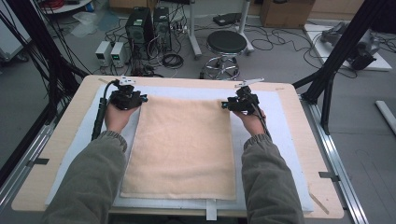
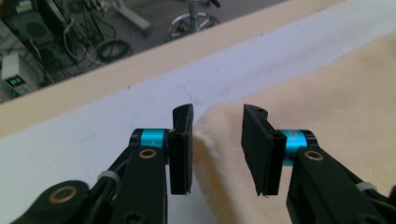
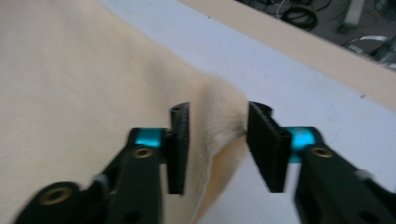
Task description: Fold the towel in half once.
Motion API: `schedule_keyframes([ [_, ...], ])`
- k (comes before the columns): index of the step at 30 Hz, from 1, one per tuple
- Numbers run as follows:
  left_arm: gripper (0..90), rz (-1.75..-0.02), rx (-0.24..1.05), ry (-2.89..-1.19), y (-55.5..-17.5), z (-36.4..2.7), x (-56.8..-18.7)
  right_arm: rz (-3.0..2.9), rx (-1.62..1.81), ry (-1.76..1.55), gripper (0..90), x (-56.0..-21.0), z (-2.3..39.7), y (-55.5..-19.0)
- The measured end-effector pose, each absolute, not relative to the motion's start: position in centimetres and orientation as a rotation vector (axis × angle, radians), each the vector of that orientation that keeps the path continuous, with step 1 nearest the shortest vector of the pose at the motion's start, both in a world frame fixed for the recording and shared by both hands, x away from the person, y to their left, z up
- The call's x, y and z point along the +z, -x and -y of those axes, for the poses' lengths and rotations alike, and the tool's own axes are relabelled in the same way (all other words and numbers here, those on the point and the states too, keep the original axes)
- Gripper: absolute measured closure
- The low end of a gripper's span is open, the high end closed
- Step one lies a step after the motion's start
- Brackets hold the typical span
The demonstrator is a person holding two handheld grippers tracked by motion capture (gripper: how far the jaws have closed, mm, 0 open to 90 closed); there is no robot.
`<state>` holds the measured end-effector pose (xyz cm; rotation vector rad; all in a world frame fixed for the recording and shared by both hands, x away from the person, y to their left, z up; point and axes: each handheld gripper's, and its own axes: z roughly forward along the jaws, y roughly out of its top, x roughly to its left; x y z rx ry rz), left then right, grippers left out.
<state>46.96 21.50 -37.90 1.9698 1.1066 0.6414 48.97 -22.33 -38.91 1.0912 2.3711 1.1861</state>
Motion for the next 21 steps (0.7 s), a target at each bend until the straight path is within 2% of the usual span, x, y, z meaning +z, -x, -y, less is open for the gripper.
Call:
schedule_keyframes([
  [1,58.4,-1.114,0.624,-1.982,-46.9,-21.6,-38.1,-2.413,1.179,-1.11,45.7,-39.5,22.4,-48.8],
  [4,56.8,-1.133,0.607,-1.949,-46.0,-21.9,-38.8,-2.399,1.201,-1.119,43.8,-39.7,22.6,-48.4],
  [6,54.4,-1.13,0.601,-1.956,-45.5,-21.8,-39.2,-2.394,1.22,-1.134,39.1,-39.8,22.6,-47.8],
  [21,40.7,-1.081,0.503,-1.947,-43.0,-22.6,-40.0,-2.368,1.304,-1.069,30.8,-40.9,21.9,-44.6],
])
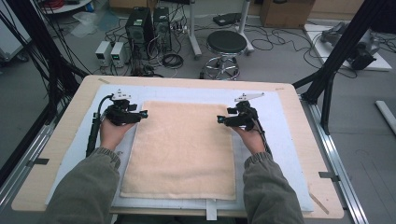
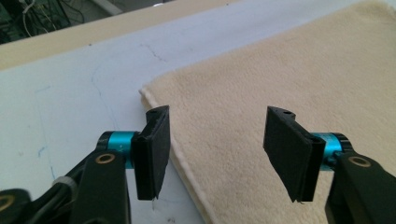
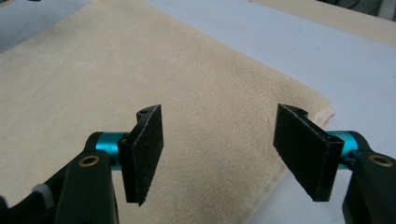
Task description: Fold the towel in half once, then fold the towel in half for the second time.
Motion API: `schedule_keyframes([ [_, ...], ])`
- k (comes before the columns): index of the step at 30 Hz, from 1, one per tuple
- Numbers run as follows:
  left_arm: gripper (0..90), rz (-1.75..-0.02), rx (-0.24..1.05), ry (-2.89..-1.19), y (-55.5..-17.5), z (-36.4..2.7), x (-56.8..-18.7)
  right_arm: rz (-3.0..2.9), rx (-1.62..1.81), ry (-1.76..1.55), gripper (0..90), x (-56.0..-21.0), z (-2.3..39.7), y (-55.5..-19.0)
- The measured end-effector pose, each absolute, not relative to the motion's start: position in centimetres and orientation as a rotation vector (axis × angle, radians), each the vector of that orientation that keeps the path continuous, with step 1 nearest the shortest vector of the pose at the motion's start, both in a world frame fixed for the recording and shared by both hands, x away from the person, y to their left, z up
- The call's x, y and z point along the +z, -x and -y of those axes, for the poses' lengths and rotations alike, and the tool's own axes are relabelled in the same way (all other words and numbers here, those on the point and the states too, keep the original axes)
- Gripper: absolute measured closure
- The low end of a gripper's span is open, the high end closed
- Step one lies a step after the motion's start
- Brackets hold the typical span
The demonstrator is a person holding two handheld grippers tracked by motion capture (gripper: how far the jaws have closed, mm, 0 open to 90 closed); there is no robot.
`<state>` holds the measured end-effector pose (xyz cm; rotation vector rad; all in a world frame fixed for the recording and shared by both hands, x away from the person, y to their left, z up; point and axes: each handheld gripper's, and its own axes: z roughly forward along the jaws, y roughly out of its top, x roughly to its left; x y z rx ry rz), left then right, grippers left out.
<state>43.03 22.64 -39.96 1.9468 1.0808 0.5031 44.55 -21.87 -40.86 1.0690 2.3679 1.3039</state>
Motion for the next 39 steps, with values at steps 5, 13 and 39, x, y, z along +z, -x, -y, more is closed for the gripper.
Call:
schedule_keyframes([
  [5,37.3,-1.08,0.485,-1.941,-42.8,-22.7,-39.8,-2.354,1.312,-1.074,24.6,-41.1,21.6,-43.9],
  [13,35.5,-1.052,0.495,-1.949,-42.5,-22.2,-39.6,-2.379,1.247,-1.022,20.1,-41.4,20.7,-43.1],
  [39,33.2,-1.122,0.545,-1.951,-44.2,-23.0,-41.5,-2.372,1.081,-1.066,19.2,-41.2,22.8,-45.8],
])
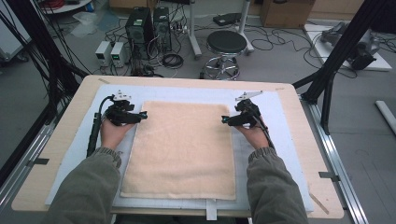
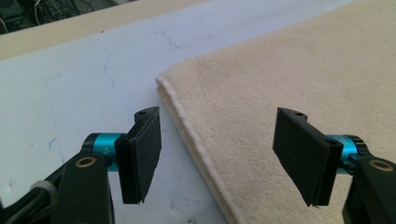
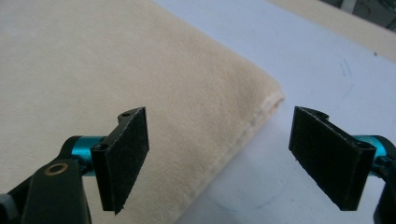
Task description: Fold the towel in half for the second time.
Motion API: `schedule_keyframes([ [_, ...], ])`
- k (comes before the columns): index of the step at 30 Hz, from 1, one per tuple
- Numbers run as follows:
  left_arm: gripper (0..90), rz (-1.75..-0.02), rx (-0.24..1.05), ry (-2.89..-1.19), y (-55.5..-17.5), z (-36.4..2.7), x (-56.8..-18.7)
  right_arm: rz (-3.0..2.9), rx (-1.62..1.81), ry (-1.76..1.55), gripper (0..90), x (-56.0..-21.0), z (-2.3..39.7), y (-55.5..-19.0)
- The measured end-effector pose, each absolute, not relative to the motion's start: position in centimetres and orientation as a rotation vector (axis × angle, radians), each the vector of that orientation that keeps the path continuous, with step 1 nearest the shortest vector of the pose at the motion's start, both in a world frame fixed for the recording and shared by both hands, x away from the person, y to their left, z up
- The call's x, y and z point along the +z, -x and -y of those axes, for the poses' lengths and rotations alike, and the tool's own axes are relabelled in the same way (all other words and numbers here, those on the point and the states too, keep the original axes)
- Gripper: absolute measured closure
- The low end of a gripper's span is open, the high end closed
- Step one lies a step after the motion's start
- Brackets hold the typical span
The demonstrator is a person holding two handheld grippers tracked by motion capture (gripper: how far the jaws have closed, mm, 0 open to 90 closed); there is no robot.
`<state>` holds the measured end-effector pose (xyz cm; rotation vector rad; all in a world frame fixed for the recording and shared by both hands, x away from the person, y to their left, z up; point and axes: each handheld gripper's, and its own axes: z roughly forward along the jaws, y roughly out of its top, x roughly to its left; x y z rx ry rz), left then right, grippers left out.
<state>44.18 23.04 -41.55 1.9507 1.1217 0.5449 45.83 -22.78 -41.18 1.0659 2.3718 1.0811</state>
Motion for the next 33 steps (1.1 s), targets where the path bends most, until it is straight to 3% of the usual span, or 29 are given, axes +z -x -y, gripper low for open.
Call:
schedule_keyframes([
  [14,39.2,-1.18,0.504,-1.962,-45.4,-23.9,-43.7,-2.385,1.065,-1.109,24.3,-42.9,22.9,-47.2],
  [16,43.6,-1.185,0.486,-1.967,-45.5,-23.7,-44.1,-2.394,1.064,-1.115,26.5,-42.9,22.6,-47.5],
  [22,42.9,-1.176,0.539,-1.948,-45.7,-23.2,-44.3,-2.414,1.027,-1.16,28.4,-43.8,21.9,-48.1],
  [30,47.1,-1.165,0.573,-1.913,-46.1,-22.5,-44.5,-2.414,1.034,-1.191,37.5,-43.9,21.6,-48.3],
  [33,53.2,-1.17,0.545,-1.933,-46.3,-22.4,-44.6,-2.43,1.042,-1.171,44.5,-43.9,21.4,-48.3],
])
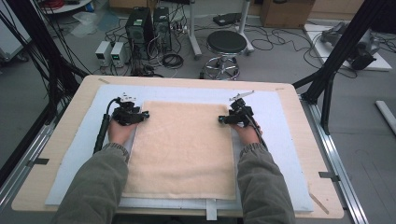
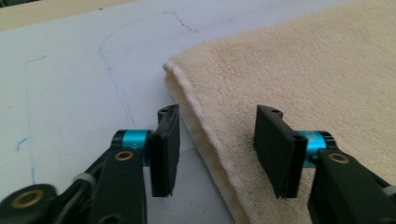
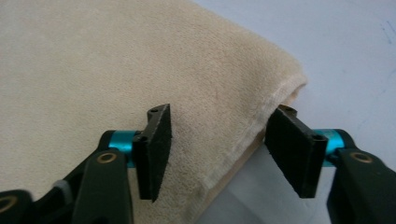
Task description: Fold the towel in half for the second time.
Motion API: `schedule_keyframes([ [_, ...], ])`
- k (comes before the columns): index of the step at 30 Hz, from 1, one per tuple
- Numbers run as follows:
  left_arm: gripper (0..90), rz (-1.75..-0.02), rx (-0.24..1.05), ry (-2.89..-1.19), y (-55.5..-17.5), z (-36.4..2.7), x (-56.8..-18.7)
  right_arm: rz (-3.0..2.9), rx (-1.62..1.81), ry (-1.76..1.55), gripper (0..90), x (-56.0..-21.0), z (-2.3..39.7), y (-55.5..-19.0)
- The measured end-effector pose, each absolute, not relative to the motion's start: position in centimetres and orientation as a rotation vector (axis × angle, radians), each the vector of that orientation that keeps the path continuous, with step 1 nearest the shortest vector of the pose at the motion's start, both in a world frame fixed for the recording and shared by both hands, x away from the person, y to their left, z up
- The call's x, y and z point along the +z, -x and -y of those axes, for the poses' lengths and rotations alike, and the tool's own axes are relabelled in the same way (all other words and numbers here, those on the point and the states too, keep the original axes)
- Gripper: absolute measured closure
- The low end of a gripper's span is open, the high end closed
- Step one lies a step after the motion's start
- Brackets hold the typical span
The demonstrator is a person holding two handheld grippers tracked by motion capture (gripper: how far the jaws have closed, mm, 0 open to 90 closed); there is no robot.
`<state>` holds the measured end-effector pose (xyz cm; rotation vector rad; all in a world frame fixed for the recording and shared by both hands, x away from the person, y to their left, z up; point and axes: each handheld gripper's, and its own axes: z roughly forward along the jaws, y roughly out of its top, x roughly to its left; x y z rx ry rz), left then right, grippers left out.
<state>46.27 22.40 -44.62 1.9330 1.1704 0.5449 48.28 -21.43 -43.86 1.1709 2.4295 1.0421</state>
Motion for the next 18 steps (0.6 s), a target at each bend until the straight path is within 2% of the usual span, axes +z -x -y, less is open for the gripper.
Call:
schedule_keyframes([
  [4,67.8,-1.178,0.509,-1.933,-46.3,-22.0,-44.7,-2.437,1.07,-1.17,54.9,-43.9,21.3,-48.3],
  [5,70.5,-1.181,0.502,-1.927,-46.2,-22.0,-44.7,-2.445,1.08,-1.179,59.7,-43.9,21.3,-48.3],
  [6,77.4,-1.19,0.481,-1.914,-46.3,-22.0,-44.7,-2.468,1.102,-1.176,71.1,-43.9,21.1,-48.3],
  [7,77.4,-1.194,0.466,-1.91,-46.3,-22.0,-44.7,-2.468,1.102,-1.176,71.1,-43.9,21.1,-48.3],
  [8,79.5,-1.195,0.461,-1.91,-46.3,-22.0,-44.7,-2.489,1.117,-1.165,76.5,-43.8,21.0,-48.3],
  [11,82.7,-1.209,0.457,-1.907,-46.2,-21.9,-44.6,-2.508,1.114,-1.151,81.0,-43.6,20.8,-48.2],
  [18,83.8,-1.177,0.491,-1.897,-45.7,-22.2,-43.5,-2.497,1.173,-1.095,82.6,-42.4,21.1,-47.8],
])
